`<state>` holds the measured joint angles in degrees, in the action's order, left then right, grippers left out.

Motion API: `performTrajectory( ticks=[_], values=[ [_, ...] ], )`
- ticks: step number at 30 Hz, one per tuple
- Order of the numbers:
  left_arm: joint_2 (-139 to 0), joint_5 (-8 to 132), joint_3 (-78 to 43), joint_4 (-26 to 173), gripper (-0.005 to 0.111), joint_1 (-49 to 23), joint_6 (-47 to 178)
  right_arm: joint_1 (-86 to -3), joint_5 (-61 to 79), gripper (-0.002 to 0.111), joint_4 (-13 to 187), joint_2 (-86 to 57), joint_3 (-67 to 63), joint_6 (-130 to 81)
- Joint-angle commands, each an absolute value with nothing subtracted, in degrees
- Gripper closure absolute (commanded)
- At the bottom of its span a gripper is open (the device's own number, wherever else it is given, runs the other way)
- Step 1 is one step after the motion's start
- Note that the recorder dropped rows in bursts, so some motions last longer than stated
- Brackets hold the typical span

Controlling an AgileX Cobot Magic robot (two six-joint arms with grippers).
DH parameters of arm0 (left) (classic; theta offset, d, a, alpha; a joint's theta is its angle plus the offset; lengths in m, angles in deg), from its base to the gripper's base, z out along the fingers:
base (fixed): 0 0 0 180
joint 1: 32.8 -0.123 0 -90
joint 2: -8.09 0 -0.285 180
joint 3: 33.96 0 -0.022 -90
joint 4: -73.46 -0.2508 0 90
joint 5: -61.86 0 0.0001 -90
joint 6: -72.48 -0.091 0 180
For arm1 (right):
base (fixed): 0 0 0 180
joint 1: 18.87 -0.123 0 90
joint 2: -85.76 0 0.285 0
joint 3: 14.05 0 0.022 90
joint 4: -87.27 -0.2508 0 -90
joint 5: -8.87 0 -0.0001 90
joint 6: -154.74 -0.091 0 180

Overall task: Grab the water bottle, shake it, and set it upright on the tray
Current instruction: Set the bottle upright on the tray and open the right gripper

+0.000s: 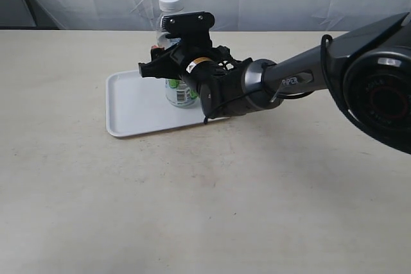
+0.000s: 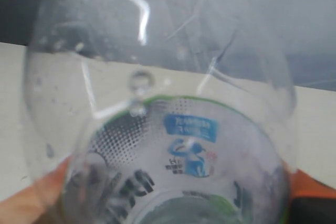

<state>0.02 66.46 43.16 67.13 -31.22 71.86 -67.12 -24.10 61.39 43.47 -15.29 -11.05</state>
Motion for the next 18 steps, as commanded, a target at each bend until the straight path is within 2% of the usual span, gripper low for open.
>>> performTrajectory(
  ticks=[1, 7, 14, 18],
  values=[
    [0.31, 66.16, 43.26, 66.93, 0.107, -30.9, 72.09, -66.95, -23.97, 0.057, 60.94, 42.45, -15.45, -11.42],
    [0.31, 66.16, 43.26, 66.93, 0.107, -30.9, 72.09, -66.95, -19.49, 0.053, 60.67, 41.81, -15.45, -11.91],
    [0.31, 66.16, 43.26, 66.93, 0.107, -30.9, 72.09, -66.95, -16.62, 0.025, 62.5, 41.81, -15.45, -11.78],
    [0.31, 66.16, 43.26, 66.93, 0.107, -30.9, 72.09, -66.95, -16.62, 0.022, 68.38, 41.81, -15.45, -11.77]
  ],
)
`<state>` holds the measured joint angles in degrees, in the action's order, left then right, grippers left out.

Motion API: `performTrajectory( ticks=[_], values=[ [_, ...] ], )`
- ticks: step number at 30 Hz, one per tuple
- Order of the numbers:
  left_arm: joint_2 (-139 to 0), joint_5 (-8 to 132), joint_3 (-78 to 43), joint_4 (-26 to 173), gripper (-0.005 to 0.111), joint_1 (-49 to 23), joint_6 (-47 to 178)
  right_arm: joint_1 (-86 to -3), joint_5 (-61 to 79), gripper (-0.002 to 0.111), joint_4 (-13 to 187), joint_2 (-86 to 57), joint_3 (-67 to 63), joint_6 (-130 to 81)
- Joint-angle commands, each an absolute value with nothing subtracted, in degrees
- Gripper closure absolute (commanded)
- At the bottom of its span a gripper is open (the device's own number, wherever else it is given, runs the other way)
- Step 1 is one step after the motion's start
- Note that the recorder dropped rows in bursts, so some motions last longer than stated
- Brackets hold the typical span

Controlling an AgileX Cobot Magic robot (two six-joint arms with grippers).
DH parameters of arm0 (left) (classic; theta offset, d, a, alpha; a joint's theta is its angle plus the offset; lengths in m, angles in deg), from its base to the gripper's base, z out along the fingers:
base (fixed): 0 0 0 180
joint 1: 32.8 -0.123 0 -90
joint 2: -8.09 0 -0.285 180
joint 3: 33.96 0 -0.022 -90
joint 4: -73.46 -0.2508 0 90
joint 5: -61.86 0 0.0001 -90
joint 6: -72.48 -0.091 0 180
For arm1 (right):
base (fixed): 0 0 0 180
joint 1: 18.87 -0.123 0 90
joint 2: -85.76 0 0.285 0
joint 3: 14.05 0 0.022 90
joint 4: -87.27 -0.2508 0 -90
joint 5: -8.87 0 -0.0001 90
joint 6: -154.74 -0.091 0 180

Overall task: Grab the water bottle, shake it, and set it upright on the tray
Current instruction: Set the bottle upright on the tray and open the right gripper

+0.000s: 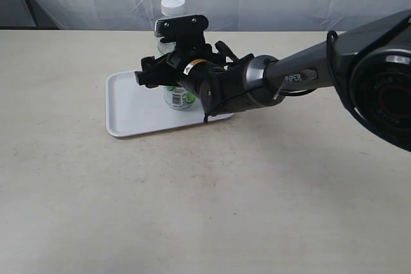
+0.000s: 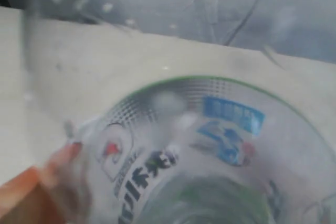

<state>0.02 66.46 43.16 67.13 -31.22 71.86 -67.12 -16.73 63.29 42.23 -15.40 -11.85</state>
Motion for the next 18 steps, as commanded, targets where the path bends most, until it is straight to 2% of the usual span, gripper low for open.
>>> performTrajectory(
  ticks=[1, 18],
  values=[
    [0.31, 66.16, 43.26, 66.93, 0.107, -30.9, 72.09, -66.95, -16.75, 0.022, 69.21, 41.81, -15.45, -11.77],
    [0.31, 66.16, 43.26, 66.93, 0.107, -30.9, 72.09, -66.95, -16.79, 0.022, 68.62, 38.12, -15.45, -11.77]
  ],
)
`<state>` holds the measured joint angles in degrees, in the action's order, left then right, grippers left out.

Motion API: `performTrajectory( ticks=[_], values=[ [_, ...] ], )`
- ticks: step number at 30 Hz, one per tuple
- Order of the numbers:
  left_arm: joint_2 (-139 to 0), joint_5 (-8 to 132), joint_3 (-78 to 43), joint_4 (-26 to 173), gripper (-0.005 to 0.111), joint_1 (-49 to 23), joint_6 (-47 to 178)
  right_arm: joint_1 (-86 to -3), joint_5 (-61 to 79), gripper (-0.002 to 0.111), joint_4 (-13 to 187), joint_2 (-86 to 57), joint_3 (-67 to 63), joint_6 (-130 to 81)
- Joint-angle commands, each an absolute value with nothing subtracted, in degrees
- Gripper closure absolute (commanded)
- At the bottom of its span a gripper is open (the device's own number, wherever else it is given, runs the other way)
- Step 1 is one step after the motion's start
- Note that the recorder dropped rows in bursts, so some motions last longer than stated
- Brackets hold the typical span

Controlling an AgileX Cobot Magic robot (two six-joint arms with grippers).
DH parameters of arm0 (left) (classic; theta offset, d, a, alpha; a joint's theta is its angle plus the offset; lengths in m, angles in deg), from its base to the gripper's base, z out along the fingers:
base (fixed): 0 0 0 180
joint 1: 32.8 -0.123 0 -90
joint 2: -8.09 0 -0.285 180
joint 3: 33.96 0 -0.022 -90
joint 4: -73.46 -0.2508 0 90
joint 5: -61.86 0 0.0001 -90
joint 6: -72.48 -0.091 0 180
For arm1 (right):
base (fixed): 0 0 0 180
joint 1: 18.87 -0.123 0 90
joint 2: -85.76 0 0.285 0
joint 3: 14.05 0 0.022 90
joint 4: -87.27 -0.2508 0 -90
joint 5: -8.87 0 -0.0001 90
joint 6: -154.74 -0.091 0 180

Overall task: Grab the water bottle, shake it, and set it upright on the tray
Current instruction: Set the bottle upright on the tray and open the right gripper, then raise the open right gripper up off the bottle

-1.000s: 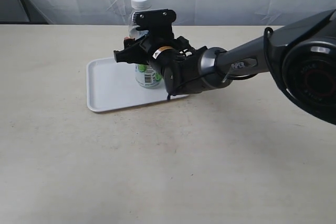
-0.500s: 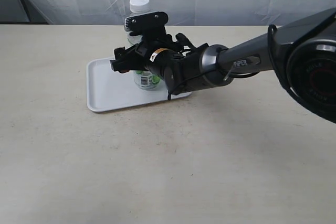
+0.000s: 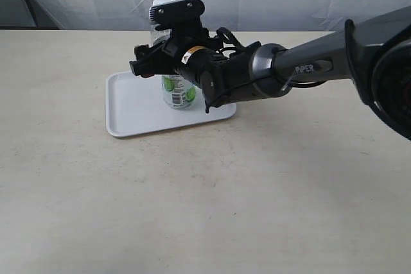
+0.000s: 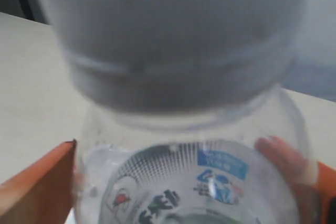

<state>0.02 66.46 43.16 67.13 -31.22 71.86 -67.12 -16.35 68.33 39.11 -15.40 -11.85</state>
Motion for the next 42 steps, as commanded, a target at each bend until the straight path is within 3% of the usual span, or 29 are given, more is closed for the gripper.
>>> performTrajectory(
  ticks=[1, 21, 42],
  values=[
    [0.31, 66.16, 43.26, 66.93, 0.107, -30.9, 72.09, -66.95, -16.8, 0.022, 68.62, 38.12, -15.45, -11.66],
    [0.31, 66.16, 43.26, 66.93, 0.107, -30.9, 72.09, -66.85, -13.52, 0.022, 61.43, 34.51, -15.45, -3.17],
    [0.31, 66.16, 43.26, 66.93, 0.107, -30.9, 72.09, -66.85, -19.17, 0.022, 61.56, 28.67, -15.45, -2.68]
  ],
)
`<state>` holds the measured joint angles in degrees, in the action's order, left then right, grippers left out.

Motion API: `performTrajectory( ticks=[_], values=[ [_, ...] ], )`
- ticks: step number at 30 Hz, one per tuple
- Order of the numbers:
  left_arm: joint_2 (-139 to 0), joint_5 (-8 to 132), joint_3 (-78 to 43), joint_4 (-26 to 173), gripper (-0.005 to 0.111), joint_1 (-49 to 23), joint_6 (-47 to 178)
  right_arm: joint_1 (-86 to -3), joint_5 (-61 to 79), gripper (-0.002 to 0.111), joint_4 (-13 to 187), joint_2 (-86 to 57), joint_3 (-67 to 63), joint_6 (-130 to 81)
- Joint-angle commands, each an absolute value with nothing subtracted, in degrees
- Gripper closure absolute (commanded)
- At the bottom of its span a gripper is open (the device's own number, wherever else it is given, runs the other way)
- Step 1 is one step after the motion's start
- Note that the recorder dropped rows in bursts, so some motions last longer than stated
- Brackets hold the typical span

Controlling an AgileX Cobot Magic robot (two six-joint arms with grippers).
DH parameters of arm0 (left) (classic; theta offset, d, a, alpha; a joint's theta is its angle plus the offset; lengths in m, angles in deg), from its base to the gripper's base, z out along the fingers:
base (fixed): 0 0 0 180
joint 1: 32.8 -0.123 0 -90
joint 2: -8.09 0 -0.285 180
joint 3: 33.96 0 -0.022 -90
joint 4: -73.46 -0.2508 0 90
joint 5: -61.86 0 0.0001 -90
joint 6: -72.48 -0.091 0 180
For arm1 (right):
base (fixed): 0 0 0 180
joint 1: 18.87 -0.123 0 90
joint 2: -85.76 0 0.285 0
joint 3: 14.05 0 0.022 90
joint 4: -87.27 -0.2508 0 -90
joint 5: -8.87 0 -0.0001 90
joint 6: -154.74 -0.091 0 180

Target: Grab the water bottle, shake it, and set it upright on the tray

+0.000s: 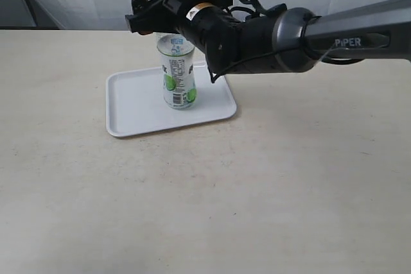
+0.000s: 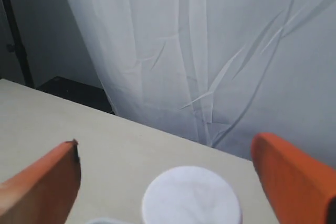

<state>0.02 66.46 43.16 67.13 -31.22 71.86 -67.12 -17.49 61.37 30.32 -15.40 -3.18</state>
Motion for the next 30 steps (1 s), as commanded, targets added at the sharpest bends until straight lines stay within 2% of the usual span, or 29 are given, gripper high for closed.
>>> performTrajectory(
  ticks=[1, 7, 10, 11, 13, 15, 16, 18, 23, 30],
  values=[
    [0.31, 66.16, 43.26, 66.93, 0.107, -30.9, 72.09, -66.85, -19.45, 0.022, 61.7, 28.31, -15.45, -2.71],
    [0.31, 66.16, 43.26, 66.93, 0.107, -30.9, 72.09, -66.85, -19.94, 0.023, 62.56, 23.9, -15.45, -2.71],
    [0.31, 66.16, 43.26, 66.93, 0.107, -30.9, 72.09, -66.85, -19.03, 0.028, 60.24, 21.3, -15.45, -0.94],
    [0.31, 66.16, 43.26, 66.93, 0.107, -30.9, 72.09, -66.85, -17.93, 0.034, 58.91, 20.39, -15.45, 0.7],
    [0.31, 66.16, 43.26, 66.93, 0.107, -30.9, 72.09, -66.85, -13.92, 0.057, 55.45, 18.36, -15.45, 5.61],
    [0.31, 66.16, 43.26, 66.93, 0.107, -30.9, 72.09, -66.85, -8.34, 0.089, 52.6, 16.47, -15.45, 12.18],
    [0.31, 66.16, 43.26, 66.93, 0.107, -30.9, 72.09, -66.85, -4.2, 0.108, 51.76, 15.39, -15.45, 16.46],
    [0.31, 66.16, 43.26, 66.93, 0.107, -30.9, 72.09, -66.85, 1.0, 0.106, 50.5, 13.95, -15.45, 18.73],
    [0.31, 66.16, 43.26, 66.93, 0.107, -30.9, 72.09, -66.85, 15.27, 0.109, 48.01, 8.54, -13.8, 18.07],
    [0.31, 66.16, 43.26, 66.93, 0.107, -30.9, 72.09, -61.97, 21.16, 0.109, 48.02, -2.06, -1.74, 15.04]
  ],
)
